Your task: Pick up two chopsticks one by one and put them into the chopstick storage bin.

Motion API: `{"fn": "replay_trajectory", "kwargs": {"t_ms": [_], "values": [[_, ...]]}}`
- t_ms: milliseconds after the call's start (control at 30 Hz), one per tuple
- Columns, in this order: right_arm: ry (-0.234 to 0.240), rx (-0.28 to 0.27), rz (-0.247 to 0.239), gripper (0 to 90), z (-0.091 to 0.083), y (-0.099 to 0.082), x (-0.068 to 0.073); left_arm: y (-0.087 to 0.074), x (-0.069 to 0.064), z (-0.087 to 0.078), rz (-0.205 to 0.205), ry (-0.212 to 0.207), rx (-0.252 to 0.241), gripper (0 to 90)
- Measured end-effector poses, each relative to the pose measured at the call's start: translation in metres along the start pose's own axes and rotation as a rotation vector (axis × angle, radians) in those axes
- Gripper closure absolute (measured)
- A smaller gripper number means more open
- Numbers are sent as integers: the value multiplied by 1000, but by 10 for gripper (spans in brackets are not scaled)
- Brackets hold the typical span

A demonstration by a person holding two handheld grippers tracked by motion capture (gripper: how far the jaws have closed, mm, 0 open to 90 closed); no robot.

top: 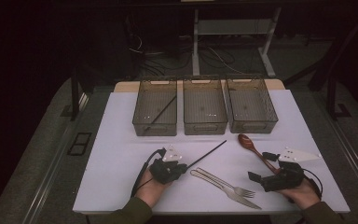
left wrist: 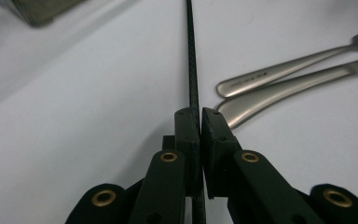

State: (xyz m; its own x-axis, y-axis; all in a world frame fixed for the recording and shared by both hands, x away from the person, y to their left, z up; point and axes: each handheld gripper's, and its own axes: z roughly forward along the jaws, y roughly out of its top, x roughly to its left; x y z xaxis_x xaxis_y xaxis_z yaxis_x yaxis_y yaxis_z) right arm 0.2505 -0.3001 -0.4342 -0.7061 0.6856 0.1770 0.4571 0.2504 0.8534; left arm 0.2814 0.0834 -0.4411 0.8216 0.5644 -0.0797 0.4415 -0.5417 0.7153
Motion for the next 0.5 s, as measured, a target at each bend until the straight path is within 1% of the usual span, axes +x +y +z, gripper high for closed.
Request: {"fn": "replay_trajectory", "kwargs": {"t_ms": [33,133,200,333,367,500], "values": [[0,0,1,10,0,0,0,0,1,-1,-1,-10,-5,854],[0,0,1,10,0,0,0,0,3,-5,-5,-22,-25,854],[1,1,1,10,0,0,0,1,5,-8,-1,-28,-28,854],[1,-2,2,10,0,0,0,1,9,-12,-12,-51,-47,854],[1,-2,2,10,0,0,0,1,10,-14,-8,-63,-47,854],[1,0,2,10,0,0,0,2,12,-18,-1,-75,-47,854]]}}
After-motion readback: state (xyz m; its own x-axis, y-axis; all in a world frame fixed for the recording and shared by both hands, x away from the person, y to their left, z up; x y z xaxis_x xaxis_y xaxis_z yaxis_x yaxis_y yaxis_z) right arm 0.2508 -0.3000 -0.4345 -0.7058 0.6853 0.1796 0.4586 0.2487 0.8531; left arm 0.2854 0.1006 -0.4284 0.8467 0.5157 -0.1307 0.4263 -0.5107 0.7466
